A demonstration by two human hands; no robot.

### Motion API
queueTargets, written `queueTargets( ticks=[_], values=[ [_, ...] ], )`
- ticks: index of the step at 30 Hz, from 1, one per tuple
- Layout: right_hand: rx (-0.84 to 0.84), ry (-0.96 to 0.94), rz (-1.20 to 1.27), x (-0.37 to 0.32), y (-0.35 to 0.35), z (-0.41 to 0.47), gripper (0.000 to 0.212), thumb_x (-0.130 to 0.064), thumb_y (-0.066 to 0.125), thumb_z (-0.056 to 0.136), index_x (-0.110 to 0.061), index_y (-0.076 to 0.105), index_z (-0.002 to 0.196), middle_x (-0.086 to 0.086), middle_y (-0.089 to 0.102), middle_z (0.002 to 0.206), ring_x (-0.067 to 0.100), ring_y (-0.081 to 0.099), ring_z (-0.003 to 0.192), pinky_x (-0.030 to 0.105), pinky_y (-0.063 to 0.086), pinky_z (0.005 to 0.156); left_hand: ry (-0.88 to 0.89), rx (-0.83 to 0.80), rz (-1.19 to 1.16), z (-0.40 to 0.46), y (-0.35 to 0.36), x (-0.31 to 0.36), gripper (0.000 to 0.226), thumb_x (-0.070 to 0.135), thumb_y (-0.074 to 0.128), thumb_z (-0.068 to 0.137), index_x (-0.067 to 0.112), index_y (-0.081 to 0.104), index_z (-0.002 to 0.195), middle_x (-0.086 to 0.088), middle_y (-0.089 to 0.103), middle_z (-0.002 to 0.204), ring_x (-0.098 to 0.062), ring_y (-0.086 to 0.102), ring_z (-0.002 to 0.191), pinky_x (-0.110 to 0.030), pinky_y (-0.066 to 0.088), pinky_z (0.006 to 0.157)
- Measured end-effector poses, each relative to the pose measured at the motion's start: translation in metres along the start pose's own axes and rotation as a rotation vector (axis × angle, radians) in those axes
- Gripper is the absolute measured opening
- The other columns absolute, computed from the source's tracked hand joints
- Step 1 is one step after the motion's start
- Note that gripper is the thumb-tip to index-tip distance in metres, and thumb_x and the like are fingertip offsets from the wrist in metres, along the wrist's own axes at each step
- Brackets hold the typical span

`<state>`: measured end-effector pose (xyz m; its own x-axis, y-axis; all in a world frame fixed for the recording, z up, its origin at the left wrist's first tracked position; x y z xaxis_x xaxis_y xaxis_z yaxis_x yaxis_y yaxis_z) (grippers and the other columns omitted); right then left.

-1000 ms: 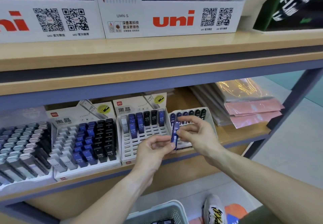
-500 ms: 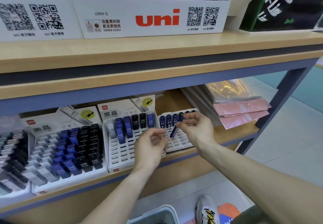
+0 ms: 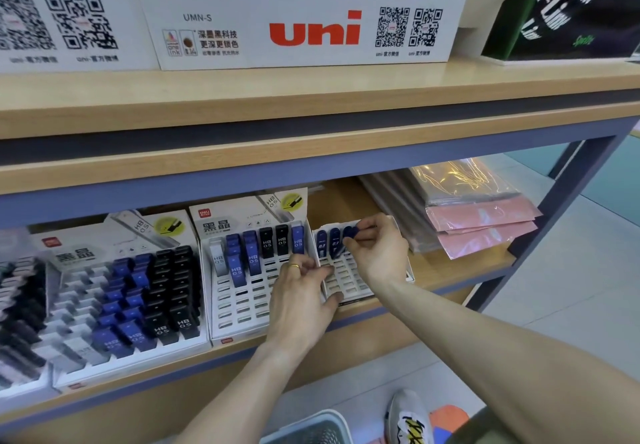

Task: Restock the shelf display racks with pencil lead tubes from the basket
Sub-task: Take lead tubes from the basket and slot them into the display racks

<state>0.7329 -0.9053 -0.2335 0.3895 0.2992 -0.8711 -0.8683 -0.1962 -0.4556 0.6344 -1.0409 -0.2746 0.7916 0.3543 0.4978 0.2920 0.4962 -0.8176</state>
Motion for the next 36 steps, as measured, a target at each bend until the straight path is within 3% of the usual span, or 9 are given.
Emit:
queueTargets(
  ticks=[2,6,8,16,27,36],
  values=[
    [-0.007,-0.047,-0.061,-0.004,0.003,-0.001,0.023,-0.016,0.08,0.084,-0.02,0.061,0.096,-0.012,0.067,0.08,-0.001,0.066,0.071,0.007,0.047,0.06,0.001,-0.003,0.008,0.001,0.001,0.0,0.048,0.049,0.073,0.086,0.031,0.067,0.13,0.008,0.046,0.127,-0.013,0.048,0.115,-0.031,0.047,0.096],
    [0.006,-0.083,-0.153,-0.008,0.008,-0.001,0.023,-0.017,0.078,0.085,-0.02,0.061,0.099,-0.01,0.068,0.081,0.007,0.067,0.075,0.025,0.057,0.071,0.009,-0.014,0.028,0.001,0.003,0.0,0.04,0.051,0.07,0.087,0.031,0.072,0.122,0.005,0.045,0.13,-0.017,0.048,0.12,-0.033,0.047,0.098],
    [0.016,-0.082,-0.18,-0.01,0.008,-0.001,0.022,-0.018,0.078,0.085,-0.02,0.061,0.099,-0.009,0.069,0.082,0.009,0.067,0.074,0.027,0.056,0.07,0.005,-0.025,0.031,0.0,0.005,-0.001,0.038,0.052,0.069,0.088,0.032,0.073,0.12,0.004,0.044,0.133,-0.017,0.047,0.123,-0.035,0.046,0.1],
    [-0.024,-0.074,-0.125,-0.012,0.019,-0.003,0.024,-0.021,0.082,0.08,-0.023,0.062,0.094,-0.013,0.067,0.075,0.01,0.069,0.073,0.039,0.06,0.074,0.003,0.009,0.011,-0.001,0.004,-0.002,0.038,0.052,0.071,0.086,0.032,0.075,0.118,0.004,0.045,0.133,-0.018,0.048,0.124,-0.037,0.047,0.101],
    [-0.071,-0.223,-0.211,-0.022,0.028,-0.009,0.023,-0.021,0.078,0.083,-0.024,0.061,0.097,-0.011,0.07,0.081,0.012,0.07,0.075,0.039,0.06,0.072,0.004,0.008,0.014,-0.001,0.005,-0.001,0.036,0.052,0.071,0.086,0.036,0.074,0.118,0.005,0.045,0.131,-0.018,0.046,0.124,-0.037,0.047,0.1],
    [-0.105,-0.354,-0.338,-0.024,0.028,-0.009,0.019,-0.005,0.068,0.088,-0.016,0.066,0.103,-0.003,0.073,0.087,0.02,0.07,0.08,0.038,0.058,0.072,-0.004,0.007,0.006,-0.002,0.004,0.0,0.034,0.049,0.072,0.087,0.033,0.076,0.116,0.003,0.046,0.133,-0.02,0.045,0.124,-0.037,0.046,0.101]
  ],
)
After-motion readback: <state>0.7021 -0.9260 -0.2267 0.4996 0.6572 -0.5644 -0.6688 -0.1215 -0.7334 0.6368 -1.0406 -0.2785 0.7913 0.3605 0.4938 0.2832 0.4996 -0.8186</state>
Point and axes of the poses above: each hand's wrist, its own z-axis towards the middle knuckle, its own y-axis out of the palm, x = y × z, the point moved 6 cm from there along z, towards the middle knuckle
